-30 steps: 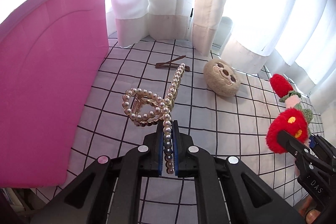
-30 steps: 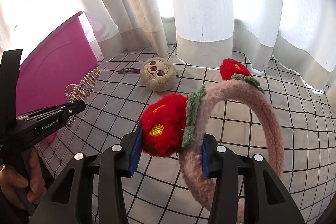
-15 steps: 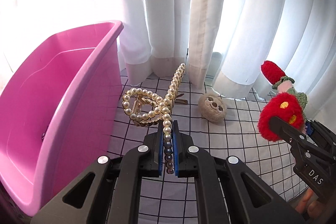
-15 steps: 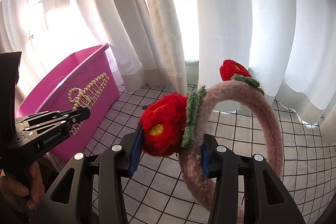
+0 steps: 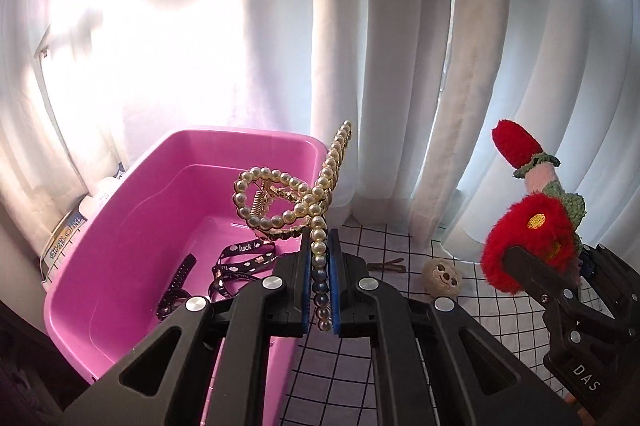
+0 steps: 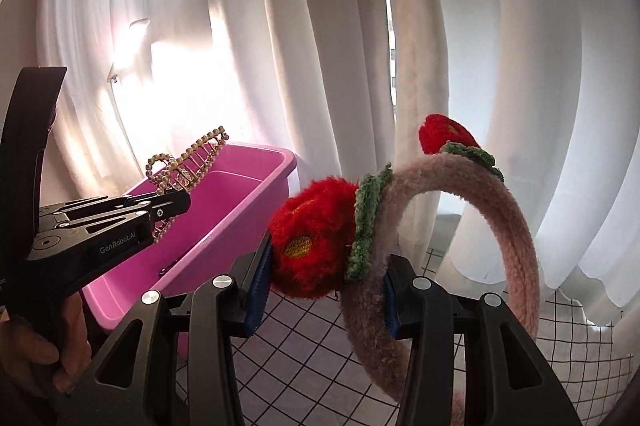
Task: Organize jewelry
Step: 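Lift the hair claw and headband and carry both over the pink tub, then lower both tools into the tub and open them to release the items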
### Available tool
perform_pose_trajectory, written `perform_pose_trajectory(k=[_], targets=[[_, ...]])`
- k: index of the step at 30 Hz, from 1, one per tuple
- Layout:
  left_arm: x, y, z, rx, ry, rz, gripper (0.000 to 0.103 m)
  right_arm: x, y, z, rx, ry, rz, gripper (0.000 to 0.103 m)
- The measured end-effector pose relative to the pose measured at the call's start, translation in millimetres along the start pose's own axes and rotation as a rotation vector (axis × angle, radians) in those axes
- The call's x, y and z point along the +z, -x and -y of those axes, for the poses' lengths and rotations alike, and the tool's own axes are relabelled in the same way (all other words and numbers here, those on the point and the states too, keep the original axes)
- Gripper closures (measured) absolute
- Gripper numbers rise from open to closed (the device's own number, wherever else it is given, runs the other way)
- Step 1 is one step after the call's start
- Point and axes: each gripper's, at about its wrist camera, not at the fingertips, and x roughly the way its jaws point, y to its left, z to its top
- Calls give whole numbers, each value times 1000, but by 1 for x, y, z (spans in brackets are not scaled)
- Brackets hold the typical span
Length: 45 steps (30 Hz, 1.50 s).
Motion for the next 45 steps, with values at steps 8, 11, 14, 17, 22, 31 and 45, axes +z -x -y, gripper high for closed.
perform_pose_trajectory(k=[8, 11, 14, 17, 22, 31, 45], targets=[[13, 8, -68, 121, 58, 19, 95, 38, -19, -67, 108, 104, 18, 59], [12, 7, -93, 158, 84, 12, 95, 49, -32, -92, 154, 141, 14, 59], [8, 5, -119, 195, 114, -8, 95, 59, -45, -118, 189, 186, 1, 59], [3, 1, -145, 224, 147, -39, 95, 68, -61, -141, 226, 226, -16, 59], [-5, -14, -175, 249, 177, -90, 95, 71, -96, -178, 270, 272, -80, 59], [-14, -35, -197, 202, 211, -151, 95, 68, -142, -202, 281, 309, -225, 59], [-15, -42, -194, 206, 174, -171, 70, 68, -170, -194, 208, 257, -317, 42]])
